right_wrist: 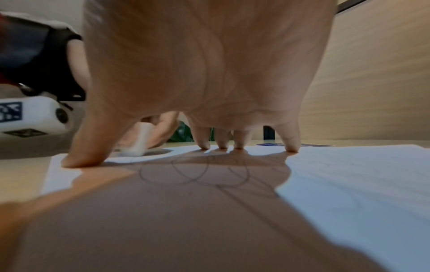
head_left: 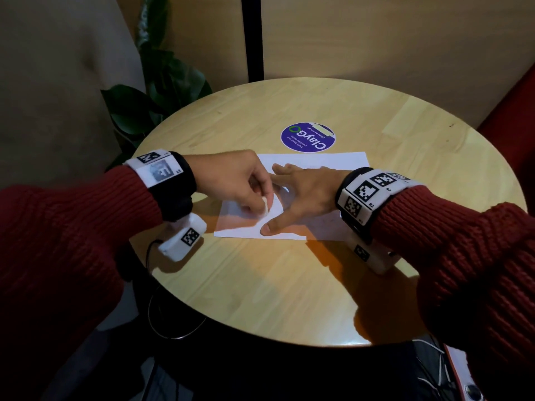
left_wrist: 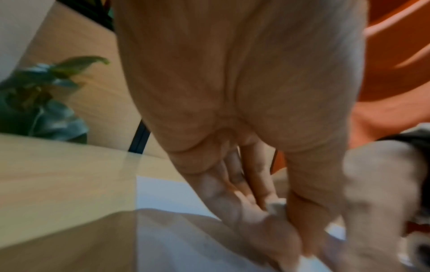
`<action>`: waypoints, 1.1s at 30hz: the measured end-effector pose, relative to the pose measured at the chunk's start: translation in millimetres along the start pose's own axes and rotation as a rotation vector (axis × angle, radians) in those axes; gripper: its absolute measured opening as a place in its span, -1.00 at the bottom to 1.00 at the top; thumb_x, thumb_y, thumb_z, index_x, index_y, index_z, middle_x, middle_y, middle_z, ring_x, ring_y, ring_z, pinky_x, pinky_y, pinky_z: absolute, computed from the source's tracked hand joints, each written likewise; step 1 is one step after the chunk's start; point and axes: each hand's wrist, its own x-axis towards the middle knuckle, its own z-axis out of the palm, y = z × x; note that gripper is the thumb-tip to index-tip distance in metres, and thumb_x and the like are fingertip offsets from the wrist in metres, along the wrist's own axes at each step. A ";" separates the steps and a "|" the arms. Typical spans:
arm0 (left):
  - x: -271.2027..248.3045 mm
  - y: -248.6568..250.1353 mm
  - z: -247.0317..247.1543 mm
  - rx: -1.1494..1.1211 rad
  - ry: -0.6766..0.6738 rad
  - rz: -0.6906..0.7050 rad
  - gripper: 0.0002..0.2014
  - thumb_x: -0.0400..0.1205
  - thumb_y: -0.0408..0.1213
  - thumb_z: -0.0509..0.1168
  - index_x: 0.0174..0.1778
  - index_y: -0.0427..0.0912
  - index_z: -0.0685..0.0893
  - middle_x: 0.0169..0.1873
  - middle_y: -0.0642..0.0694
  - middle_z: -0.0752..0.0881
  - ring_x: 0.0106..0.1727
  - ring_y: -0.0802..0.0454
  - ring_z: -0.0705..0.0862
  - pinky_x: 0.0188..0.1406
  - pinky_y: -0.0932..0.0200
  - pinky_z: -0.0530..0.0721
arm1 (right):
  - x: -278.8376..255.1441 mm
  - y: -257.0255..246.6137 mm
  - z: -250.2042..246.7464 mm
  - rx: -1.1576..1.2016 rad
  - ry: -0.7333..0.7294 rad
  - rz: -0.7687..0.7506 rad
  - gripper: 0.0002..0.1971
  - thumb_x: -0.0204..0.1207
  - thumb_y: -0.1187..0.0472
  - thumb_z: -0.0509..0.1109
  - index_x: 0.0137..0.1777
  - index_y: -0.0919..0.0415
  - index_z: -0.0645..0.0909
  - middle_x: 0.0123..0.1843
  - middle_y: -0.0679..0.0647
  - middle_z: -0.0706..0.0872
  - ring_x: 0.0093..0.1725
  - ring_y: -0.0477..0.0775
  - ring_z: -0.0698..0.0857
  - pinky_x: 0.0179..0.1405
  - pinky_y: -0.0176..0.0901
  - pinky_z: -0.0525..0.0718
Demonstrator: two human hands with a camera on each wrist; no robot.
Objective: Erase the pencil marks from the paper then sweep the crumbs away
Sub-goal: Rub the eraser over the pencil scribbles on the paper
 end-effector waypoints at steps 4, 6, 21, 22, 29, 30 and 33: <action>4.4 -5.2 -3.1 0.023 0.128 -0.005 -0.87 0.60 -0.39 0.57 -0.05 -0.05 0.94 -0.31 -0.01 0.91 -0.27 0.09 0.83 0.06 0.01 0.86 | -1.4 -1.1 -1.0 -0.009 -0.009 -0.001 0.29 0.16 -0.75 0.39 0.82 -0.37 -0.15 0.87 -0.22 -0.25 0.84 -0.12 -0.24 0.74 0.54 -0.13; 4.5 -4.9 -3.5 0.023 0.144 -0.010 -0.86 0.60 -0.39 0.57 -0.05 -0.05 0.94 -0.28 -0.06 0.92 -0.25 0.07 0.83 0.07 -0.03 0.85 | -2.7 -2.0 -0.7 -0.024 -0.012 -0.001 0.29 0.17 -0.75 0.37 0.82 -0.37 -0.18 0.87 -0.21 -0.26 0.84 -0.11 -0.25 0.74 0.55 -0.13; 6.5 0.2 2.8 0.039 0.172 0.010 -0.87 0.59 -0.35 0.59 -0.03 -0.03 0.95 -0.26 -0.06 0.91 -0.29 0.18 0.73 0.00 0.00 0.81 | -7.4 -4.7 -1.8 -0.053 -0.026 -0.002 0.22 0.23 -0.74 0.34 0.81 -0.41 -0.17 0.87 -0.17 -0.30 0.84 -0.06 -0.26 0.72 0.60 -0.14; 6.2 0.4 3.4 0.038 0.167 0.009 -0.87 0.59 -0.35 0.58 -0.04 -0.02 0.95 -0.26 -0.05 0.91 -0.30 0.18 0.72 -0.03 0.01 0.80 | -7.4 -4.9 -1.4 -0.052 -0.026 -0.003 0.23 0.22 -0.75 0.34 0.81 -0.41 -0.17 0.87 -0.18 -0.30 0.84 -0.06 -0.27 0.72 0.60 -0.15; 1.5 -1.9 0.8 0.036 0.137 0.001 -0.85 0.60 -0.37 0.56 -0.04 -0.01 0.95 -0.29 -0.07 0.89 -0.34 0.18 0.68 -0.10 0.14 0.70 | -7.7 -5.5 -0.5 -0.050 -0.032 0.003 0.30 0.19 -0.77 0.33 0.82 -0.34 -0.24 0.86 -0.19 -0.32 0.83 -0.09 -0.29 0.73 0.57 -0.18; -0.3 -2.4 0.8 0.026 0.123 -0.003 -0.85 0.59 -0.36 0.57 -0.05 -0.01 0.95 -0.26 -0.10 0.91 -0.32 0.18 0.70 -0.09 0.14 0.71 | -8.7 -5.8 -0.5 -0.052 -0.035 0.007 0.31 0.20 -0.76 0.33 0.83 -0.32 -0.25 0.86 -0.20 -0.32 0.83 -0.10 -0.29 0.73 0.56 -0.19; -8.7 2.9 6.3 -0.025 -0.101 0.001 -0.87 0.60 -0.37 0.59 -0.02 -0.06 0.96 -0.22 -0.21 0.92 -0.27 0.11 0.78 -0.04 0.19 0.74 | -12.6 -8.9 -2.7 -0.071 -0.048 0.028 0.33 0.23 -0.73 0.35 0.85 -0.23 -0.27 0.86 -0.20 -0.32 0.83 -0.10 -0.30 0.75 0.52 -0.18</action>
